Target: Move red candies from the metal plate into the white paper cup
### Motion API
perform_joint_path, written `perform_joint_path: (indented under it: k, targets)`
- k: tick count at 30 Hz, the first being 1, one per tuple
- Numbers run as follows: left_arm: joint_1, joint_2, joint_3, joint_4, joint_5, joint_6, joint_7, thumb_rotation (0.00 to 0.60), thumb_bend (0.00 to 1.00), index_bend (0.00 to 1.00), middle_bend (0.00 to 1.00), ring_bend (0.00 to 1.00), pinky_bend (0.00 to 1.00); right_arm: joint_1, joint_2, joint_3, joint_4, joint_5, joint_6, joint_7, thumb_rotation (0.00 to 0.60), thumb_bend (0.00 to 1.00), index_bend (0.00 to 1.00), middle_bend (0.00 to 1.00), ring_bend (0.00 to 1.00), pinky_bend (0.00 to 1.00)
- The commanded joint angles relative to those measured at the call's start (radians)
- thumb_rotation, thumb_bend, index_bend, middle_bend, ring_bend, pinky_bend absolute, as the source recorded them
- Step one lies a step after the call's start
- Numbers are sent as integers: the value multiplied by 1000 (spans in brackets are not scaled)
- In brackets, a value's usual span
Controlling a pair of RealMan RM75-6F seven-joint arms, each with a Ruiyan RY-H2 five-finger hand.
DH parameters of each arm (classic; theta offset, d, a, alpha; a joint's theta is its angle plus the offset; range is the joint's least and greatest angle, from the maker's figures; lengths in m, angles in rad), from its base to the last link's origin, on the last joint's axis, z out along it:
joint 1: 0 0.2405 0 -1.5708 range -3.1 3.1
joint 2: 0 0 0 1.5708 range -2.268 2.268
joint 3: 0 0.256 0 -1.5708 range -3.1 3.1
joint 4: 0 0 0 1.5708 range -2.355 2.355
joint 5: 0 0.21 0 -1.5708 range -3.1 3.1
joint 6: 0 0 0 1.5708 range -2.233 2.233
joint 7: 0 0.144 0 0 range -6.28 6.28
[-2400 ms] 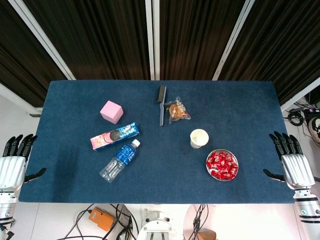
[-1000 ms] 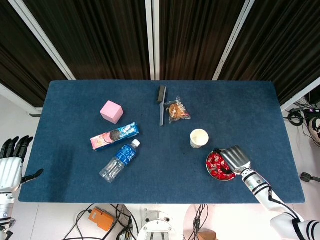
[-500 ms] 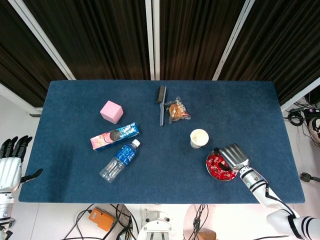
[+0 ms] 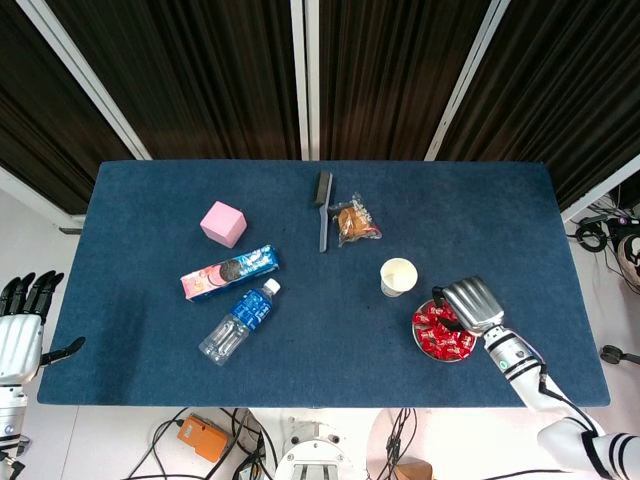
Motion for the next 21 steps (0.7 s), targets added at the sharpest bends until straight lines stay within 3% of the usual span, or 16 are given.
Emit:
perform_joint_path:
  k: [1, 9, 15, 21]
  targets:
    - [0, 1, -1, -2, 1, 2, 0, 600, 3, 90, 87, 0, 0, 11, 29, 46, -33, 5, 29, 37, 600, 537, 691, 915, 1000, 1000]
    - [5, -1, 0, -3, -2, 5, 6, 600, 3, 90, 87, 0, 0, 109, -14, 137, -3, 137, -66, -14, 600, 536, 626, 915, 1000, 1000]
    - [4, -4, -2, 1, -6, 1, 8, 600, 3, 90, 87, 0, 0, 169, -62, 144, 26, 192, -134, -57, 600, 537, 578, 915, 1000, 1000]
    - [4, -10, -10, 13, -15, 6, 18, 600, 3, 90, 87, 0, 0, 185, -69, 134, 8, 214, -135, -97, 600, 524, 380, 915, 1000, 1000]
